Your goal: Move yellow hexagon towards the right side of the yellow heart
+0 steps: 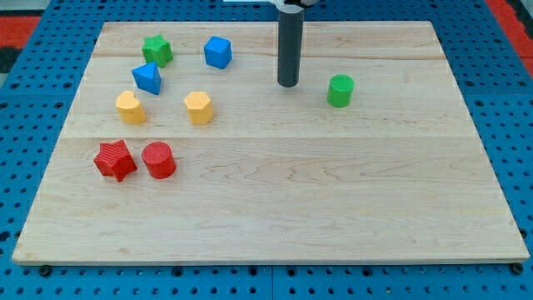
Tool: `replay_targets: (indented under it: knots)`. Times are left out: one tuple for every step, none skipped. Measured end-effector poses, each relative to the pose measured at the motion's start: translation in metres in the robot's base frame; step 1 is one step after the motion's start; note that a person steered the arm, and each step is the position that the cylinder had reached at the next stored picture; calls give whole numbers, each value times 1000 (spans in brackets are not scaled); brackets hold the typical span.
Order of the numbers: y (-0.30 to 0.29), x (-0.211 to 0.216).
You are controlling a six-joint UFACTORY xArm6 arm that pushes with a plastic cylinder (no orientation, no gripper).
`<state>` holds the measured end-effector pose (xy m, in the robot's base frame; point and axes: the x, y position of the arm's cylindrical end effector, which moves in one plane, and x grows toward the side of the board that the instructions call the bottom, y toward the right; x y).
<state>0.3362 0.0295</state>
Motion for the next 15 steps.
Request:
replay_targets:
  knots:
    - [0, 8]
    - [0, 30]
    - [6, 58]
    - [11, 54]
    - [25, 51]
    - [30, 51]
    - [33, 51]
    - [33, 51]
    - [32, 51]
    - [10, 43]
    - [-45, 33]
    - [-72, 43]
    - [-98, 51]
    - [-140, 51]
    - [-135, 59]
